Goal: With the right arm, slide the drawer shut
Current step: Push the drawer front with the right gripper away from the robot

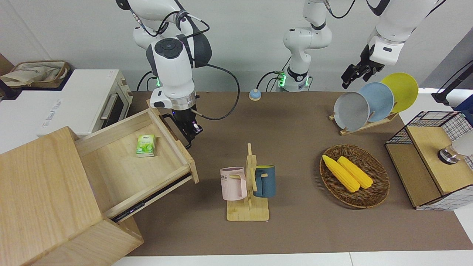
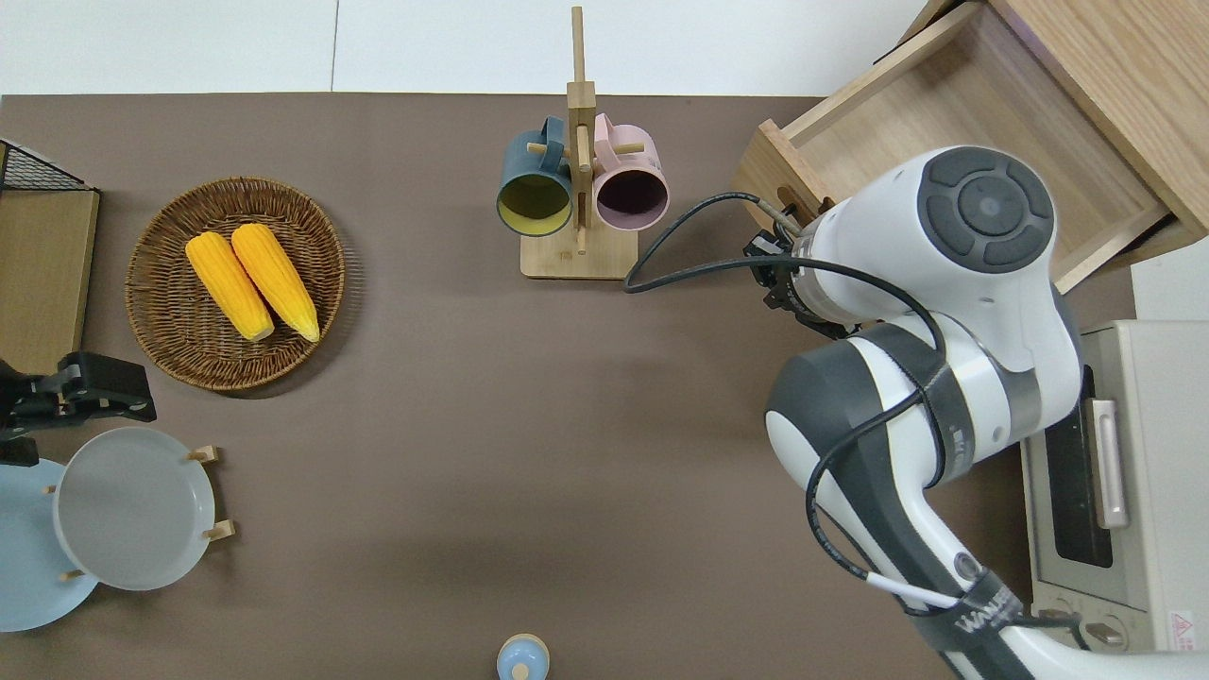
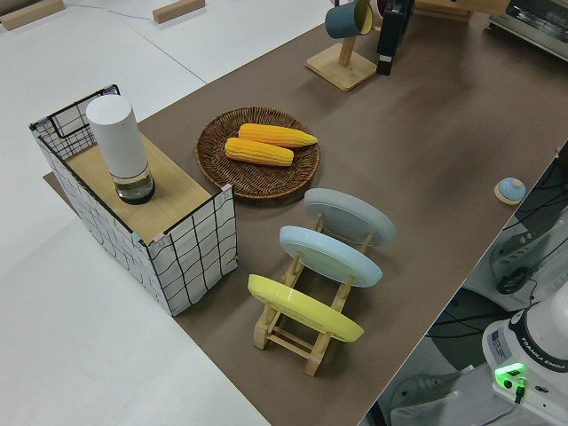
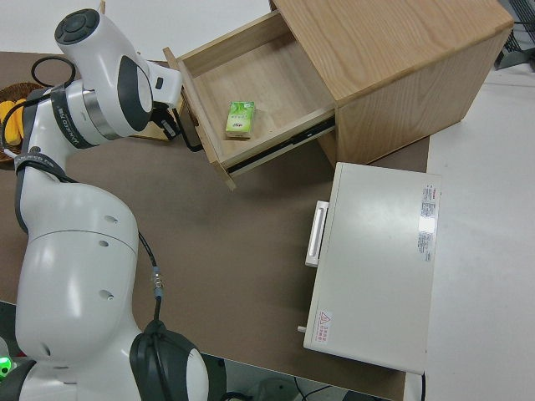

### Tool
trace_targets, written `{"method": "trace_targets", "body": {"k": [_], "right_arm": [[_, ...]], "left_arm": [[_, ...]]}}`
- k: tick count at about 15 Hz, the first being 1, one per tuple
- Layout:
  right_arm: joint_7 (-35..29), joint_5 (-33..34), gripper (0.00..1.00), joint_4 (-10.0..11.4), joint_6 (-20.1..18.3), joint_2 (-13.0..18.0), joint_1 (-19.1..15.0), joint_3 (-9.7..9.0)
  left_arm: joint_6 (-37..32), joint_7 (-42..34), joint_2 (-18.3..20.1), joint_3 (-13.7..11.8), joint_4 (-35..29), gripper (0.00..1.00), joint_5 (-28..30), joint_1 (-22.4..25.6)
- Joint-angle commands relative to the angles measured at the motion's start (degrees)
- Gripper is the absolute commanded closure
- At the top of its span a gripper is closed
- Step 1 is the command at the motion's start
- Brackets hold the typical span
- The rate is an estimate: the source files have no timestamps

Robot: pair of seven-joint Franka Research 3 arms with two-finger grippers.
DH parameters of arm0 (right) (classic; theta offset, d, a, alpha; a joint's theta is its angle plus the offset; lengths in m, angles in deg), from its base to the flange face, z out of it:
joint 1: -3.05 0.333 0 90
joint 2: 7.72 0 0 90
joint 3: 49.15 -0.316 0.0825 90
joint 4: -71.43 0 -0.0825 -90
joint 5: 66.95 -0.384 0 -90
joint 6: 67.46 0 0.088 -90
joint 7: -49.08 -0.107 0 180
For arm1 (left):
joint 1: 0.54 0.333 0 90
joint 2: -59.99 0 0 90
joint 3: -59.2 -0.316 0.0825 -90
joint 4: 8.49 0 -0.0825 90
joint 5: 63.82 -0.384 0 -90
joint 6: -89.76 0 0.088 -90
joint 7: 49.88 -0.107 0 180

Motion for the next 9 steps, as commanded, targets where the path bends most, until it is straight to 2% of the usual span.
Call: {"method": "trace_targets", "body": {"k": [1,9], "right_arm": [[-0.4,1.9,1.0,-3.3,0.7,-3.0,-2.7,-0.89],[4.8,2.0,1.0,-6.8,0.9,-6.0,-8.3,-0.98]], "left_arm": [[-0.1,-0.6,0.5,-0.3,0.0,0.01,0.2,-0.2],[-0.1,-0.6,0.5,-0.3,0.0,0.01,0.2,-0.2]]}}
